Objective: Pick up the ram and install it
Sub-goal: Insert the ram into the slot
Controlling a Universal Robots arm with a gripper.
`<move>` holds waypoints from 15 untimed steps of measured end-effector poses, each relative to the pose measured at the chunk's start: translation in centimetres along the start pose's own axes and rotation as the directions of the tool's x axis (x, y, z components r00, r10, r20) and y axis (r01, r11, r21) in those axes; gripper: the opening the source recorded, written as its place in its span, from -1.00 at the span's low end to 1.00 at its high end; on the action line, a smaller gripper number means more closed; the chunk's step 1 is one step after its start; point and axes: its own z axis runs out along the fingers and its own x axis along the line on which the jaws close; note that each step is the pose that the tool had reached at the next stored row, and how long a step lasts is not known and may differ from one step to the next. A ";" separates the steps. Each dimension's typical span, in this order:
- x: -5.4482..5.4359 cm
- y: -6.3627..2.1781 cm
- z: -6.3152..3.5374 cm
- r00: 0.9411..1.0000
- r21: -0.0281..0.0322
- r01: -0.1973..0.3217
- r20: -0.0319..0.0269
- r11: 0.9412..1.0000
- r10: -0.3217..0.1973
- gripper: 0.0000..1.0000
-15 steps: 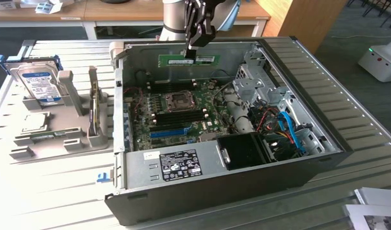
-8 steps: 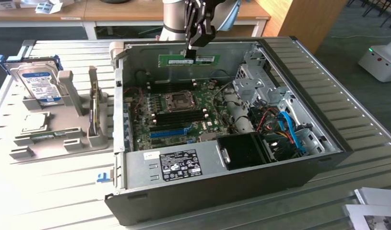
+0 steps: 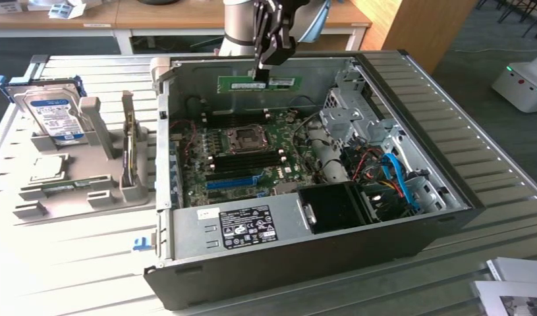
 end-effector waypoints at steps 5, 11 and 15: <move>0.0 -0.09 0.68 1.000 0.000 0.000 -0.002 1.000 0.000 -0.76; 0.0 -0.22 1.68 1.000 0.001 -0.001 -0.008 1.000 0.001 -0.76; 0.1 -0.30 2.28 1.000 0.001 -0.002 -0.013 1.000 0.002 -0.76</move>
